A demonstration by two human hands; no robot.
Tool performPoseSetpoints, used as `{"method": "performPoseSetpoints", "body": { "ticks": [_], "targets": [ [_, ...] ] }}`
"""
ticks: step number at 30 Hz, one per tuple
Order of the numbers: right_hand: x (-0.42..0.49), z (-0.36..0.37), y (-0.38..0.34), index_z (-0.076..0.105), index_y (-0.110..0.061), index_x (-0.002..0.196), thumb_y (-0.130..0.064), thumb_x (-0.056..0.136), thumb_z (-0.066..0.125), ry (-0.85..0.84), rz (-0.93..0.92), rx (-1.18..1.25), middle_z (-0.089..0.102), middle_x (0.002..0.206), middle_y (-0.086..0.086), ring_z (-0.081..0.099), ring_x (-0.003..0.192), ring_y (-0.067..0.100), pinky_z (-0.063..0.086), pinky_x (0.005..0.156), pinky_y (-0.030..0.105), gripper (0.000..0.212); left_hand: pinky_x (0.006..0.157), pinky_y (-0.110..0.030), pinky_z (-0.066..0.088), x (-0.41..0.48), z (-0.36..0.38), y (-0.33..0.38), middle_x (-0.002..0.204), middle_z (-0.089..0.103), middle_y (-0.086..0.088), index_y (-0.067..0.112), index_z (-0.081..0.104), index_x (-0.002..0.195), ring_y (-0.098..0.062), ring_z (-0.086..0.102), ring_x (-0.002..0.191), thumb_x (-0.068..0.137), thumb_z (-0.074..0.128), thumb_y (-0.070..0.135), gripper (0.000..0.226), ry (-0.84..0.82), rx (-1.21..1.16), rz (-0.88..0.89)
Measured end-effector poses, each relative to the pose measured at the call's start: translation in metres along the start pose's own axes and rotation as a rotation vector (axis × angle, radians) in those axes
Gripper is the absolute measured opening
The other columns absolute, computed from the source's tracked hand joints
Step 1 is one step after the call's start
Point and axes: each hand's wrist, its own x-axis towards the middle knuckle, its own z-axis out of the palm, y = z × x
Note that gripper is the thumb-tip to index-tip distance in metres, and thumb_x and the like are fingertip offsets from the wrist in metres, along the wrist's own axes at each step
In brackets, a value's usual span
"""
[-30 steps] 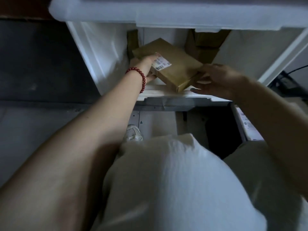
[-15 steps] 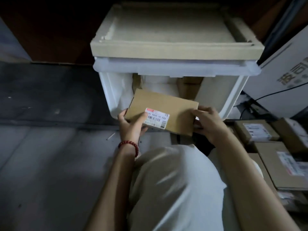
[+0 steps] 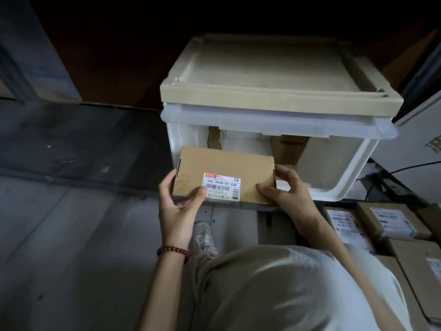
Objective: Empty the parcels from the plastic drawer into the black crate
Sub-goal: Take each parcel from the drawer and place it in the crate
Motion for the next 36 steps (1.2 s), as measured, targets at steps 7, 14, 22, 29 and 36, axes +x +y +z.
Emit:
{"method": "performPoseSetpoints", "body": {
  "ticks": [7,14,22,29,36],
  "targets": [
    [0.005,0.011,0.009,0.051,-0.026,0.126,-0.036,0.071,0.083,-0.05,0.056,0.015,0.054,0.128,-0.008,0.054,0.114,0.007,0.044,0.09,0.019,0.064,0.075,-0.01,0.05,0.001,-0.011,-0.001,0.128,0.052,0.009,0.027,0.042,0.123,0.008,0.061,0.101,0.058,0.085,0.01,0.079,-0.063,-0.022,0.016],
    [0.006,0.014,0.002,0.035,-0.029,0.137,-0.038,0.036,0.09,-0.13,0.058,0.155,0.047,0.128,-0.009,0.051,0.113,0.006,0.046,0.091,0.018,0.115,0.078,-0.015,0.052,0.006,-0.028,-0.008,0.133,0.054,0.009,0.036,0.044,0.125,0.004,0.062,0.101,0.071,0.079,-0.001,0.074,-0.131,0.213,0.065],
    [0.005,0.017,0.0,0.032,-0.027,0.14,-0.045,0.038,0.087,-0.14,0.063,0.113,0.048,0.109,-0.018,0.057,0.097,0.002,0.049,0.078,0.018,0.117,0.079,-0.007,0.048,0.005,-0.035,0.0,0.126,0.059,0.01,0.025,0.048,0.131,0.004,0.054,0.116,0.073,0.08,0.018,0.066,-0.011,0.24,0.098],
    [0.003,0.014,0.0,0.035,-0.018,0.138,-0.072,0.042,0.075,-0.073,0.07,0.018,0.057,0.108,-0.016,0.059,0.093,-0.005,0.044,0.069,0.012,0.117,0.082,-0.009,0.048,0.001,-0.024,0.003,0.119,0.06,0.006,0.025,0.049,0.119,0.008,0.059,0.104,0.072,0.077,0.031,0.054,0.03,0.222,0.085],
    [0.0,0.011,-0.001,0.044,-0.016,0.127,-0.083,0.046,0.062,-0.077,0.08,-0.037,0.06,0.102,-0.009,0.06,0.09,-0.001,0.045,0.067,0.016,0.107,0.077,-0.015,0.051,0.001,-0.022,0.001,0.122,0.057,0.001,0.023,0.049,0.121,-0.006,0.062,0.104,0.075,0.074,0.037,0.054,0.061,0.239,0.098]
  ]
}}
